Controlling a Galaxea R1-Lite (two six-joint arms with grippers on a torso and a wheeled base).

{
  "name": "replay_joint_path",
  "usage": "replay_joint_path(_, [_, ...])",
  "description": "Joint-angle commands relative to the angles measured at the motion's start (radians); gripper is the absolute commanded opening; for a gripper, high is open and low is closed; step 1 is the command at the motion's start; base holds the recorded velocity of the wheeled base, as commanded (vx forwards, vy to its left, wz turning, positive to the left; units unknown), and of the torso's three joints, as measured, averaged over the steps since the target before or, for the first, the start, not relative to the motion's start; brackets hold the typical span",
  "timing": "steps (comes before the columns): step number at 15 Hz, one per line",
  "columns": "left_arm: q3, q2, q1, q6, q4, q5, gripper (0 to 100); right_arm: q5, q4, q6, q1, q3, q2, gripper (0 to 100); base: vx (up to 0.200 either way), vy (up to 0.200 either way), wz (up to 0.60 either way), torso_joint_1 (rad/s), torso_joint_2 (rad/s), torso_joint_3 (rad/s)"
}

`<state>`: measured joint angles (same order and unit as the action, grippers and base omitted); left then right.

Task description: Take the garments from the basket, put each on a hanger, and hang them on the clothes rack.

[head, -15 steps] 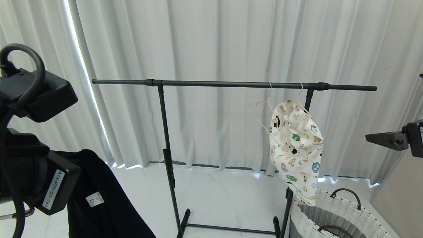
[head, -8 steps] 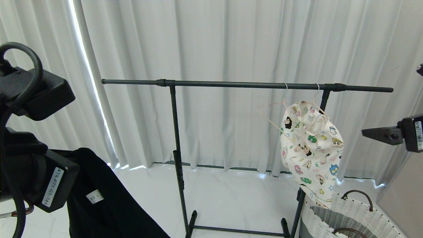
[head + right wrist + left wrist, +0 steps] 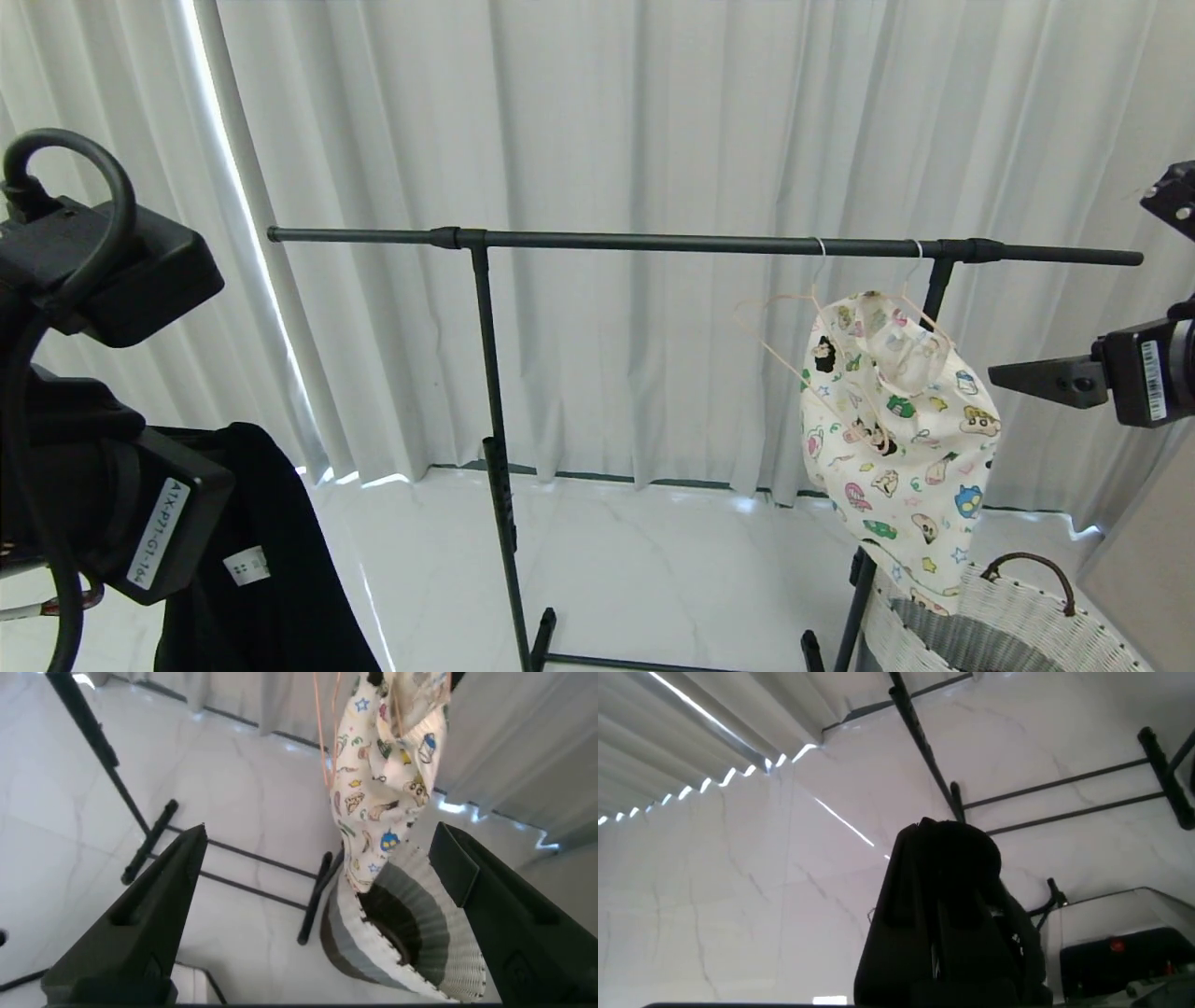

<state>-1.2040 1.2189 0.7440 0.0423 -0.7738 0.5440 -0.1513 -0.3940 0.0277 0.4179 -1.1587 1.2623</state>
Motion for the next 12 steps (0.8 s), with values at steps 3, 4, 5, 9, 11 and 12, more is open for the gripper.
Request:
replay_joint_path(3, [-0.003, 0.002, 0.0, 0.001, -0.001, 0.001, 0, 0.036, 0.0, 0.001, 0.001, 0.001, 0.008, 100, 0.2, 0.0, 0.0, 0.006, 0.0, 0.005])
replay_joint_path(4, [-0.003, 0.002, 0.0, 0.001, -0.001, 0.002, 0, 0.038, 0.0, 0.001, -0.002, 0.001, 0.015, 100, 0.2, 0.0, 0.0, 0.002, 0.0, -0.002])
replay_joint_path(5, [-0.003, 0.002, 0.0, 0.001, -0.001, 0.002, 0, 0.042, 0.0, 0.001, -0.013, 0.001, 0.023, 100, 0.2, 0.0, 0.0, 0.002, 0.0, 0.002])
replay_joint_path(9, [-0.005, 0.001, 0.0, 0.001, -0.001, 0.002, 0, 0.116, -0.002, 0.0, -0.054, 0.004, 0.043, 100, 0.2, 0.0, 0.0, 0.001, 0.0, 0.001])
replay_joint_path(11, [-0.005, 0.001, 0.001, 0.001, -0.001, 0.002, 0, 0.124, 0.0, -0.002, -0.08, 0.024, 0.065, 100, 0.2, 0.0, 0.0, 0.0, 0.0, 0.0])
replay_joint_path(12, [-0.005, 0.001, 0.0, 0.001, -0.001, 0.002, 0, 0.131, 0.0, -0.002, -0.088, 0.036, 0.071, 100, 0.2, 0.0, 0.0, 0.002, 0.01, -0.002])
